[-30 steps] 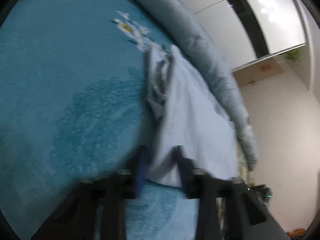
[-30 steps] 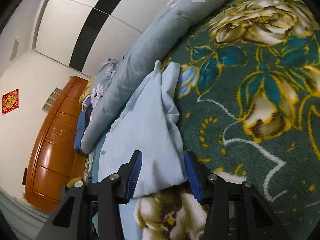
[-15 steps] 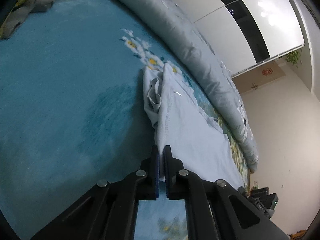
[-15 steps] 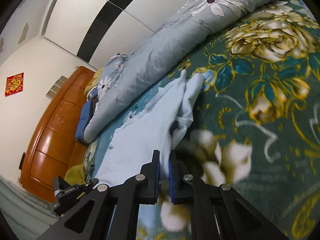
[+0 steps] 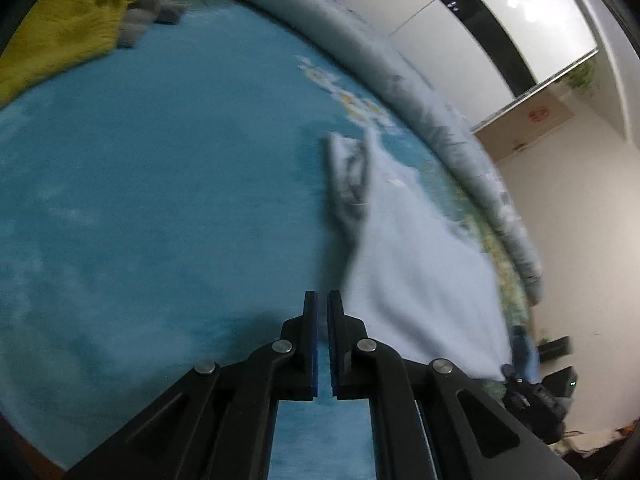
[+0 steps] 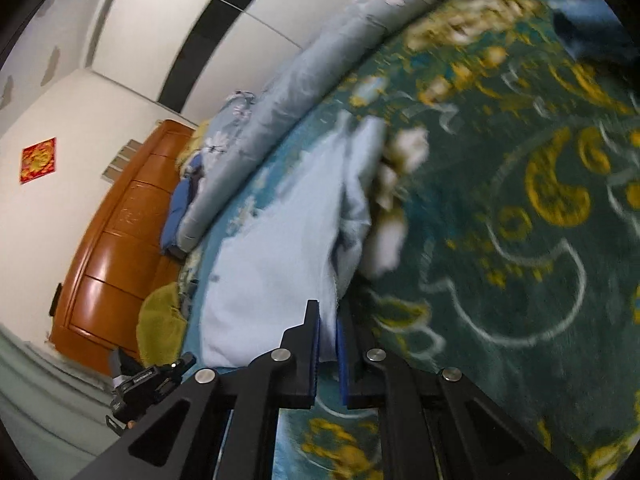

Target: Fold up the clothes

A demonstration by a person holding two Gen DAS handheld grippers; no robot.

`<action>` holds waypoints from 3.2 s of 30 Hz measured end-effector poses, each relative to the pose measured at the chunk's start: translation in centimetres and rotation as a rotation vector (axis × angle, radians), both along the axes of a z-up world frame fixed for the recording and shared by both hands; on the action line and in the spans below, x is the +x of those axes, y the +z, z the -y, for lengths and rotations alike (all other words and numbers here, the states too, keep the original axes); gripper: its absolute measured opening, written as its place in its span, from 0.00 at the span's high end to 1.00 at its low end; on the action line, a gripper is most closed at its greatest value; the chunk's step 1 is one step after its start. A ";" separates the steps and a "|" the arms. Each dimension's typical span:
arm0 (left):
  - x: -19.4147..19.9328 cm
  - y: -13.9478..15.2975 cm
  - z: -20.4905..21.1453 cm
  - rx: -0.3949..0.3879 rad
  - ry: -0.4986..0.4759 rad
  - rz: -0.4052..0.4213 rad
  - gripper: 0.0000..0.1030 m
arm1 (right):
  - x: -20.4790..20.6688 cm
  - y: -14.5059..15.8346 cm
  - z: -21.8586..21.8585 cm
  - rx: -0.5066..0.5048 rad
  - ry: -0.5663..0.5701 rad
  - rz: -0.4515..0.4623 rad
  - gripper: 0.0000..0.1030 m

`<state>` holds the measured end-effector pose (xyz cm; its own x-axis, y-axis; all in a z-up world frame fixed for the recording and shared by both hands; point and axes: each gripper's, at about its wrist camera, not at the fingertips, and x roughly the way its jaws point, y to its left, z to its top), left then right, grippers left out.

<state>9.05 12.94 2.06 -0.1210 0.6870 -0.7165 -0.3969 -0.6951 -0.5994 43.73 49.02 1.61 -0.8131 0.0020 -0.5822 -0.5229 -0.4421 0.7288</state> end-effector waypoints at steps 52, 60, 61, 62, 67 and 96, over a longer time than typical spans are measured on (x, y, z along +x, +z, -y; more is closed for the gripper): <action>-12.0 1.0 -18.4 -0.091 -0.253 -0.307 0.98 | -17.8 5.2 -10.6 0.473 0.147 0.243 0.98; -12.8 -0.9 -17.1 -0.161 -0.219 -0.258 0.98 | -17.3 1.9 -12.7 0.365 0.125 0.301 0.98; -12.7 -0.5 -16.8 -0.168 -0.221 -0.262 0.98 | -17.1 2.4 -12.5 0.377 0.124 0.294 0.98; -12.5 -0.1 -16.5 -0.167 -0.219 -0.273 0.98 | -16.9 2.9 -12.3 0.389 0.123 0.286 0.97; -8.9 3.8 -14.1 -0.124 -0.219 -0.357 0.77 | -13.8 5.4 -10.4 0.426 0.105 0.234 0.62; 2.5 1.2 -25.5 -0.057 -0.377 -0.165 0.97 | -10.1 4.5 -4.3 0.247 0.116 0.181 0.91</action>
